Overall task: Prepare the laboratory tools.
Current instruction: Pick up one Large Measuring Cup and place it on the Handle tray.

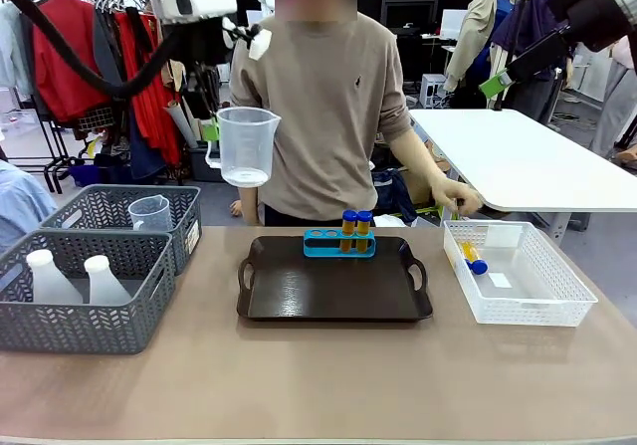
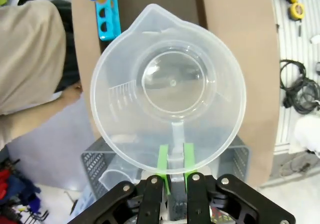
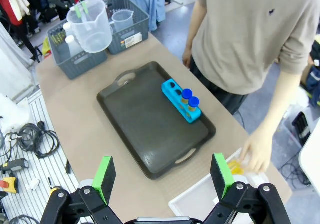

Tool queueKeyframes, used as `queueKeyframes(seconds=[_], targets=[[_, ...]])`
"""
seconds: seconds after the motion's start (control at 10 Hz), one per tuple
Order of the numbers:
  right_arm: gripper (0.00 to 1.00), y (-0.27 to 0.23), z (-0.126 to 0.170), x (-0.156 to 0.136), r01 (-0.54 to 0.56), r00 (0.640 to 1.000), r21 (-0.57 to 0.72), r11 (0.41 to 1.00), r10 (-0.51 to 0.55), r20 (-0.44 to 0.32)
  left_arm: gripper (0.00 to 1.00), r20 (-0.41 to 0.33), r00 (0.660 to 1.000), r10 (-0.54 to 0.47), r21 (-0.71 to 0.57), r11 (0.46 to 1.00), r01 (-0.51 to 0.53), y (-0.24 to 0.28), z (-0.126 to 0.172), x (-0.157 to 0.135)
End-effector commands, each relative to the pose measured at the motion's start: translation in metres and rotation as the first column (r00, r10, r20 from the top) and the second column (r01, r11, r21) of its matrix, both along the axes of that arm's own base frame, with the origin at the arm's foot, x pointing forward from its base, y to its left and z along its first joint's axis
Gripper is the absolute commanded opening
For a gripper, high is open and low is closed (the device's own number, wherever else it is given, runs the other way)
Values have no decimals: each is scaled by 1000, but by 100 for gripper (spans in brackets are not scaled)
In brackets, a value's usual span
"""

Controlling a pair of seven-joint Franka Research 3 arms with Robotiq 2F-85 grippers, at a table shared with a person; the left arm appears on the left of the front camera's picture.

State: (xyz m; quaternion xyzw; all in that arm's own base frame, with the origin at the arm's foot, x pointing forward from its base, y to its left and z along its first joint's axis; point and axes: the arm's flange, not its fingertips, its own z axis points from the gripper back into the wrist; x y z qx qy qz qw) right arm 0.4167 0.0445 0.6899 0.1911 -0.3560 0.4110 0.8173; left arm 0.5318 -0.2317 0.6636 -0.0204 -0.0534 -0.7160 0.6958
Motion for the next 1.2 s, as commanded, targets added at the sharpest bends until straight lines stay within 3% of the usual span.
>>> queueKeyframes(seconds=[0.0, 0.3, 0.4, 0.7, 0.9, 1.1], targets=[[100, 0, 1, 0, -8, 1000, 21, 1000, 8, 3, 0, -11, 1000, 3, 18, 1000, -3, 5, 9, -5], [100, 0, 1, 0, -8, 1000, 21, 1000, 8, 3, 0, -4, 1000, 0, 4, 1000, 0, 1, 0, -1], [100, 0, 1, 0, -8, 1000, 21, 1000, 8, 3, 0, 55, 998, 4, 5, 1000, -4, -3, -6, 0], [100, 0, 1, 0, -8, 1000, 21, 1000, 8, 3, 0, 14, 990, -139, 48, 989, 138, -63, -79, 44], [100, 0, 1, 0, -8, 1000, 21, 1000, 8, 3, 0, -31, 968, -250, -8, 968, 250, -102, -120, 58], [100, 0, 1, 0, -8, 1000, 21, 1000, 8, 3, 0, -74, 958, -279, -20, 960, 278, -132, -163, 69]])
